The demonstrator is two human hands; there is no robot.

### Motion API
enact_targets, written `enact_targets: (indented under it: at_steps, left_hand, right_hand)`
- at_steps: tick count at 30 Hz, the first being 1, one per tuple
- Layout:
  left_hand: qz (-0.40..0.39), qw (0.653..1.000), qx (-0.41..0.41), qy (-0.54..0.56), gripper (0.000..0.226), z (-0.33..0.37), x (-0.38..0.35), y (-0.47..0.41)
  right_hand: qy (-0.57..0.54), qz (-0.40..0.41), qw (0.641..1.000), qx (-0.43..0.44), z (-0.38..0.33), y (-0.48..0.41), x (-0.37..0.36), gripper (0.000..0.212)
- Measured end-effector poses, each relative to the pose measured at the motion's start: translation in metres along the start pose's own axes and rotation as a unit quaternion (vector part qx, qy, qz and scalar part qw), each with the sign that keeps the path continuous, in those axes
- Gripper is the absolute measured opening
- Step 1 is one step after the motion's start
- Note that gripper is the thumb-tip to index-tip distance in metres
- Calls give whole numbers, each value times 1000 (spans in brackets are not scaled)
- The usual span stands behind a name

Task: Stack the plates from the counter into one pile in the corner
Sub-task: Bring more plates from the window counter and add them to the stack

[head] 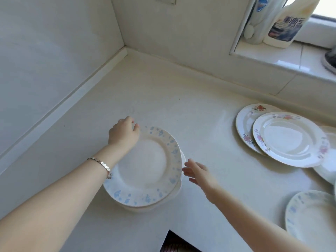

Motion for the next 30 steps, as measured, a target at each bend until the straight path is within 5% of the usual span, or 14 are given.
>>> enact_targets:
  at_steps: [4,7,10,13,18,21,25,30]
  left_hand:
    - [-4,988,-157,3,24,84,-21,32]
    - [-40,976,-212,9,20,135,-41,53]
    - [-81,967,-238,34,17,171,-59,66]
    - [-129,961,-241,30,14,191,-79,72]
    - [-168,956,-240,14,14,204,-102,84]
    - [-202,953,-221,45,18,202,-110,86]
    - [-238,946,-178,133,26,200,-117,80]
    - [-303,881,-88,353,16,215,-121,83]
  right_hand:
    - [91,22,995,-34,-5,21,79,15]
    - [17,156,987,-26,-2,40,159,14]
    - [-197,340,919,-20,21,55,236,28]
    - [-300,431,850,-41,42,56,281,30]
    - [-330,374,866,-21,59,27,308,16]
    - [-398,365,841,32,60,24,310,40]
    - [-511,332,788,87,62,35,298,20]
    - [-488,213,835,137,36,58,266,18]
Point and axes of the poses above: each hand's wrist, its own y-axis away from the middle knuckle, its own x-axis out of the back of the hand, z = x × y, the point moved 6 cm from there along -y, towards the middle knuckle, and after that the axes turned 8 degrees about -z, right-handed, at the moved point
